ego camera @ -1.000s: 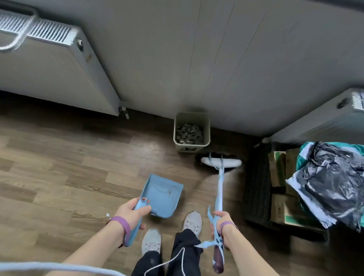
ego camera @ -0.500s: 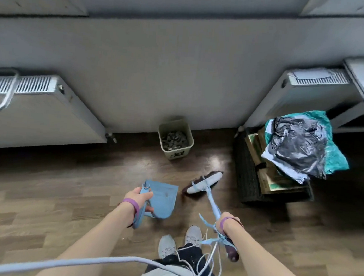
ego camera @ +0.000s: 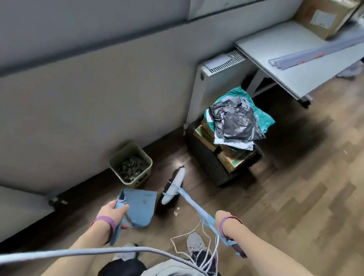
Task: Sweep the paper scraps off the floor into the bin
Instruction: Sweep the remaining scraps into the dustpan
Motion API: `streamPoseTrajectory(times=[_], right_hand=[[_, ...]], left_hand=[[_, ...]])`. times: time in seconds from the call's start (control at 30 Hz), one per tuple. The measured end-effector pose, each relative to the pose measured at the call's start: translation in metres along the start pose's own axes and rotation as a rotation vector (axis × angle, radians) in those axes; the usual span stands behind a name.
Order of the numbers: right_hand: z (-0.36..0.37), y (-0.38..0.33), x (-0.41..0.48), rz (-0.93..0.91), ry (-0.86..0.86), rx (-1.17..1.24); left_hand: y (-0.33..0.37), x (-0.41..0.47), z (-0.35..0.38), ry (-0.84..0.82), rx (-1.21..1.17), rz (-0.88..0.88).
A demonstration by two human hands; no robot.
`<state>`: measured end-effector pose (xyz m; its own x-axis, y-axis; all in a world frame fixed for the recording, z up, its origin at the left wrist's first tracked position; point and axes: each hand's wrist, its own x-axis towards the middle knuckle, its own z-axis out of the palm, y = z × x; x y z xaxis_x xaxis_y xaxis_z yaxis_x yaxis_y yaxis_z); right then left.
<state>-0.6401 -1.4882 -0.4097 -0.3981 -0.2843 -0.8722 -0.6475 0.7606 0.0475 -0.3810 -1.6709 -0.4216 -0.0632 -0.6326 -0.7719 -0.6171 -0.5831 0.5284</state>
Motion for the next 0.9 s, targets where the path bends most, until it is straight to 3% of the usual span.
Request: streamPoseTrajectory(times=[0.27, 0.43, 0.63, 0.9], right_hand=[[0.122, -0.097, -0.026, 0.147, -0.160, 0.339], [0.208, -0.128, -0.075, 0.215, -0.116, 0.591], [0.288, -0.136, -0.138, 0.372, -0.078, 0.639], [0.423, -0.150, -0.228, 0.568, -0.115, 0.701]], left_hand=[[-0.018, 0.042, -0.070, -0.213, 0.027, -0.076], [-0.027, 0.045, -0.093, -0.277, 0.137, -0.042], [-0.049, 0.016, -0.083, -0.403, 0.280, 0.014], [-0.130, -0.042, -0.085, -0.601, 0.528, 0.174]])
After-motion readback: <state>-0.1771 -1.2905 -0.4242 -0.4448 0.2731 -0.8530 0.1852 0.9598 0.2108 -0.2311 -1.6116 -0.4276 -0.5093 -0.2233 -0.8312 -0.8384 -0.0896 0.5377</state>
